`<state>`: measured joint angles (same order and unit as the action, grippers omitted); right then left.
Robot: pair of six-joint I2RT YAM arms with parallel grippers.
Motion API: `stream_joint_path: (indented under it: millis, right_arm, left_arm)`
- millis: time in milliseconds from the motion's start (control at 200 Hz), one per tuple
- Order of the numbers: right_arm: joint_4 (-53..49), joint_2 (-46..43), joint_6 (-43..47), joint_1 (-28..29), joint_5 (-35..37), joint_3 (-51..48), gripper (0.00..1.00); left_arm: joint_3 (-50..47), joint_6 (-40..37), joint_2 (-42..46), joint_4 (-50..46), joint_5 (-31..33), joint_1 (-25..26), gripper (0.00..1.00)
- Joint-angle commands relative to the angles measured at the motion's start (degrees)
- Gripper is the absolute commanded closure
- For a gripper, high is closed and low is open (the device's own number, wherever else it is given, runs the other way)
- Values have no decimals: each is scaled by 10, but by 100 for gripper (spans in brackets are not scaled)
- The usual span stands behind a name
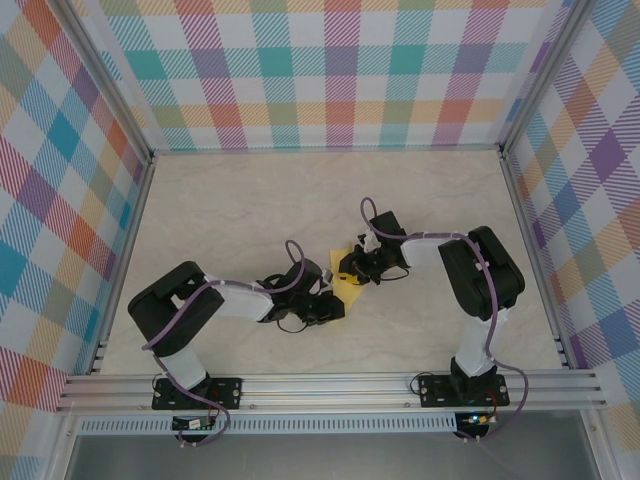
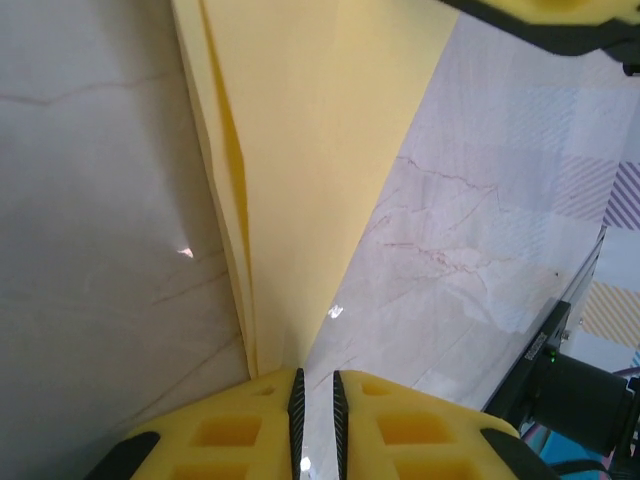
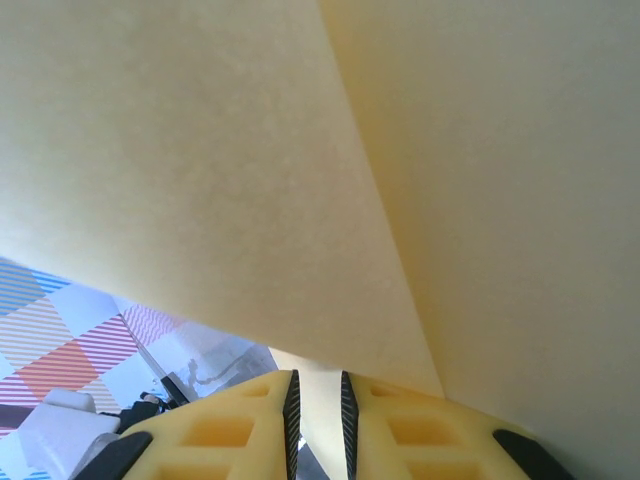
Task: Fold a paper plane with a square sheet of paper (pick it up from the middle)
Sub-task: Fourth fold the wing at the center of the table.
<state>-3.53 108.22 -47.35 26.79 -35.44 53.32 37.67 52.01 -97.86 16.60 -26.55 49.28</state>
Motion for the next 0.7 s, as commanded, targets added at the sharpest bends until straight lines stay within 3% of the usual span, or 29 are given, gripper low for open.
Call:
stream_joint_path:
  millis: [0,100,340,695]
  right_arm:
    - [-78,65,6,2,113,-36,78]
    - [-78,64,3,3,111,-36,78]
    - [-63,48,-19,4,112,-48,78]
    - [-65,48,-20,4,111,-42,78]
  left_arm:
    - [-23,0,11,-54,-33,7,82]
    - [-41,17,45,-19,-31,7,82]
    - [-32,47,168,-88,113,-11,82]
    - [57,87,44,-9,130,-3,82]
